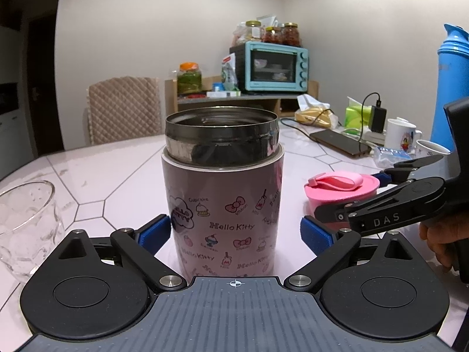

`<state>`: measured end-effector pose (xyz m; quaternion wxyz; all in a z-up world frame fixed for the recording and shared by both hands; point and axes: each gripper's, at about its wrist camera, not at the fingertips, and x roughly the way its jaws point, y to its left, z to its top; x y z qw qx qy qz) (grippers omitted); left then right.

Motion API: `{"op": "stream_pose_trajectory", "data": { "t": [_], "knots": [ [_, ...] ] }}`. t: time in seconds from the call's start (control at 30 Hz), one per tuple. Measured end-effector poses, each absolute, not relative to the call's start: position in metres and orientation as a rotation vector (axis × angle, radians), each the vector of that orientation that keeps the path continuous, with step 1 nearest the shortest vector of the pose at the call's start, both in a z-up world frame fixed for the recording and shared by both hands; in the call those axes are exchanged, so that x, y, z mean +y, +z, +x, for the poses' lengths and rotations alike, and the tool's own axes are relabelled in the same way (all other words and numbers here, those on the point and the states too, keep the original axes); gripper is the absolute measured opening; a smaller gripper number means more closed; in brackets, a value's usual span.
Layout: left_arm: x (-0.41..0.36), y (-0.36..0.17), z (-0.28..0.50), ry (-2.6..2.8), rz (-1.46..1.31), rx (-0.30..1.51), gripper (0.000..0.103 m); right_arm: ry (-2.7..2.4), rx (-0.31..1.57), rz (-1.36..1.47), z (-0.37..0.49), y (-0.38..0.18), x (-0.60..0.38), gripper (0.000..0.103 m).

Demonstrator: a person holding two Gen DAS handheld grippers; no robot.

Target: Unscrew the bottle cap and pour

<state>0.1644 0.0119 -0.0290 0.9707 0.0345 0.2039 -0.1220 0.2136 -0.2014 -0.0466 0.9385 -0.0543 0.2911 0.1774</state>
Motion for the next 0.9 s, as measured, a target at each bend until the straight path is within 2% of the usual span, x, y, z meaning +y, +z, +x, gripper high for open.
{"op": "stream_pose_trajectory", "data": {
  "t": [0.9],
  "knots": [
    [0.0207, -0.0301, 0.1618, -0.285, 0.081, 0.435, 0.1, 0.349, 0.628, -0.135, 0.2093, -0.0482, -0.2003, 0.087]
  ]
}}
